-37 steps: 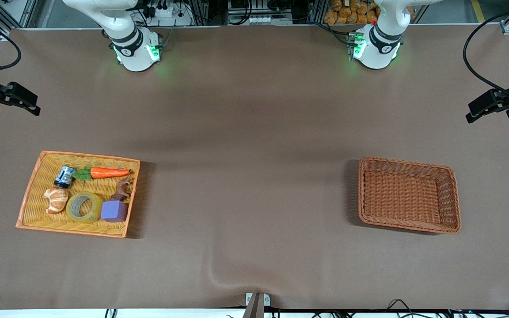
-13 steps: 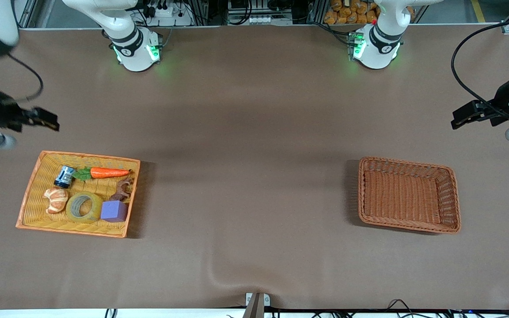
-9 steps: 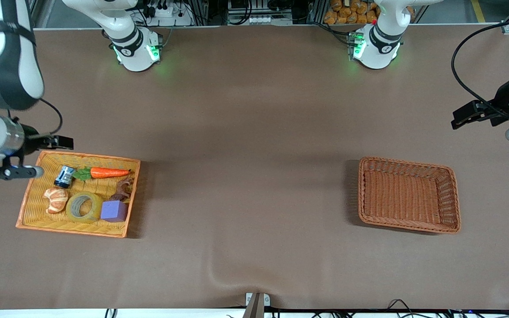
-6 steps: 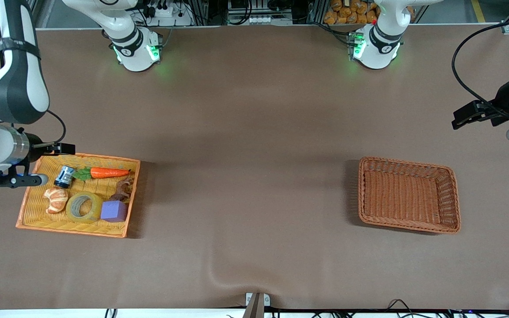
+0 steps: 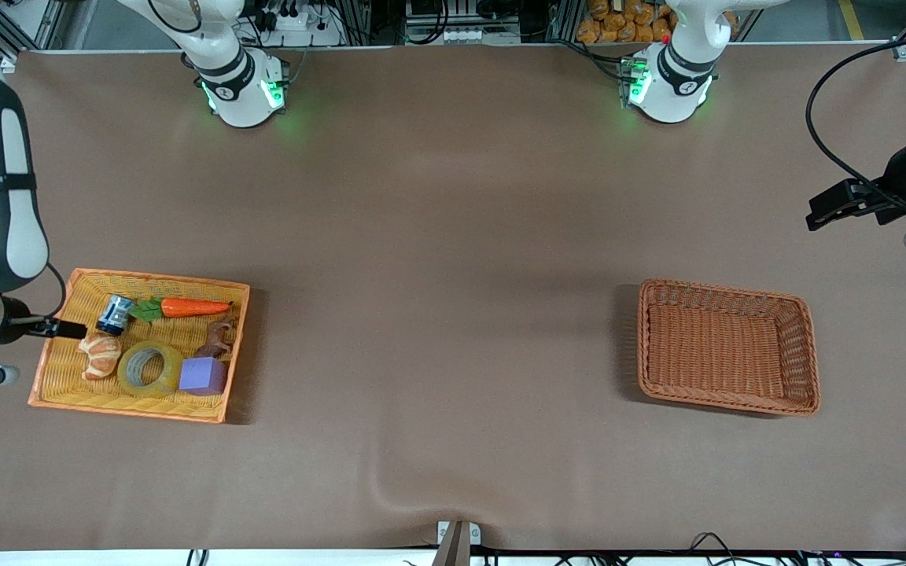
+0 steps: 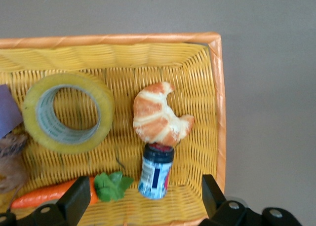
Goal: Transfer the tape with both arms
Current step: 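Reach the right gripper down over the clear tape roll in the yellow basket, then close the right gripper on the rim of the tape roll, then lift the tape roll with the right gripper and set it mid-table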
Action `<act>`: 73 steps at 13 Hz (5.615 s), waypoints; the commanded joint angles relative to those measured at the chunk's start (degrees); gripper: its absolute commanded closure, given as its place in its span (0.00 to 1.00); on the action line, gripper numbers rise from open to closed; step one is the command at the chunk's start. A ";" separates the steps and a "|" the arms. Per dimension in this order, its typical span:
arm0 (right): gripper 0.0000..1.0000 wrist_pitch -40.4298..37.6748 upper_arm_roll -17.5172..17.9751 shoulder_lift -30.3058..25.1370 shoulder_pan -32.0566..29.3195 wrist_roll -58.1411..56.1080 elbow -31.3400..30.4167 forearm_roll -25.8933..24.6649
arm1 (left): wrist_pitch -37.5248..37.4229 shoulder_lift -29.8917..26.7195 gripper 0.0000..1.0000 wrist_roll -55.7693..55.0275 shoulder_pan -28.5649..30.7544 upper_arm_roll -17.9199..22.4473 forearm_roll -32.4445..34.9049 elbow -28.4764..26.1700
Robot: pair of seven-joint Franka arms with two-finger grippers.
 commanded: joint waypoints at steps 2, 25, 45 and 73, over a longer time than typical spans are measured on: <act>0.00 6.32 1.63 3.20 1.46 0.97 1.73 11.55 | -0.97 0.61 0.00 1.38 0.38 -0.08 -0.47 1.04; 0.03 12.77 1.37 12.70 2.25 -10.20 1.28 5.74 | -0.97 0.87 0.00 1.38 0.47 -0.08 -0.91 0.95; 1.00 -16.90 1.46 9.97 4.00 -10.02 15.25 3.98 | -0.79 1.66 0.00 1.29 -0.06 -0.08 -0.91 0.95; 0.00 -1.45 2.69 16.39 43.05 54.07 15.78 11.63 | 1.84 5.26 0.00 -2.30 -4.79 -0.70 -1.17 0.95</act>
